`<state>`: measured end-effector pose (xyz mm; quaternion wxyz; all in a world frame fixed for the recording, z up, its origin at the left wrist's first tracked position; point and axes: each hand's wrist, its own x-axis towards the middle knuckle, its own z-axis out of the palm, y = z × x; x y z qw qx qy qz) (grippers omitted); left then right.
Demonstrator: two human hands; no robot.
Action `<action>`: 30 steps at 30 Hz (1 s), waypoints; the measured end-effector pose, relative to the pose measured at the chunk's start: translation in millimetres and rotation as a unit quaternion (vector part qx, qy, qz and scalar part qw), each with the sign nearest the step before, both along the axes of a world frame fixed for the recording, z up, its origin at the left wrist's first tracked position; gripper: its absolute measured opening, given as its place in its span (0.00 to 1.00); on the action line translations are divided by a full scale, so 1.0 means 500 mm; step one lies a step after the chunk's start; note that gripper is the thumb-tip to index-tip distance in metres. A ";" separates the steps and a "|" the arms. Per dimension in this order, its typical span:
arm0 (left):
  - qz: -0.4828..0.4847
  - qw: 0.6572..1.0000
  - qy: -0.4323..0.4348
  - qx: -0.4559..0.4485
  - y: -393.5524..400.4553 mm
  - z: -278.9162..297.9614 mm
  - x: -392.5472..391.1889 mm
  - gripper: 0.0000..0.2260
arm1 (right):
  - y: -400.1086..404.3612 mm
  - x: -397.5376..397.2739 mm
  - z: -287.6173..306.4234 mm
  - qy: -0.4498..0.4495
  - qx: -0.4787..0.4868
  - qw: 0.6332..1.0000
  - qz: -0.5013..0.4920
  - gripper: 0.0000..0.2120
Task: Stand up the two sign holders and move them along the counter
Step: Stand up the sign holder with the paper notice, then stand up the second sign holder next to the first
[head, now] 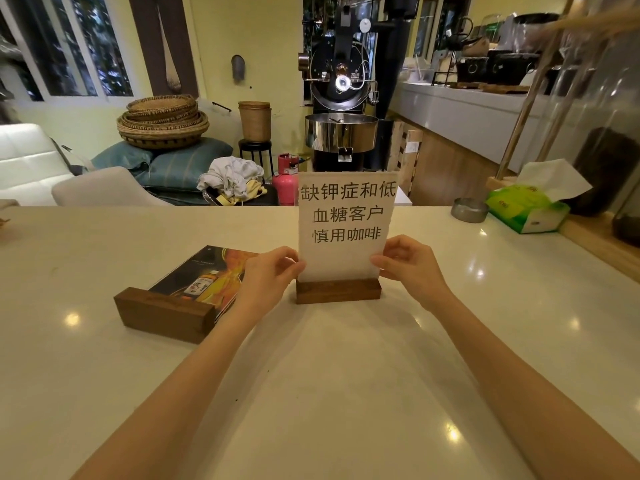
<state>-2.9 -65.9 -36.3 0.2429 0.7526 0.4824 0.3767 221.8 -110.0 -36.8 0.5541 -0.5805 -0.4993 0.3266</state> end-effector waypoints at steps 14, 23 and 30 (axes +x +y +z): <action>-0.052 0.986 0.094 -0.125 0.010 0.081 -0.050 0.16 | -0.028 -0.051 0.077 -0.284 -0.142 0.945 -0.072 0.12; -0.109 0.964 0.050 -0.239 0.040 0.163 -0.228 0.12 | 0.010 -0.258 0.076 0.052 -0.228 0.949 0.212 0.11; -0.025 0.956 -0.025 -0.291 0.108 0.105 -0.347 0.07 | 0.078 -0.335 0.018 0.175 -0.326 0.914 0.169 0.12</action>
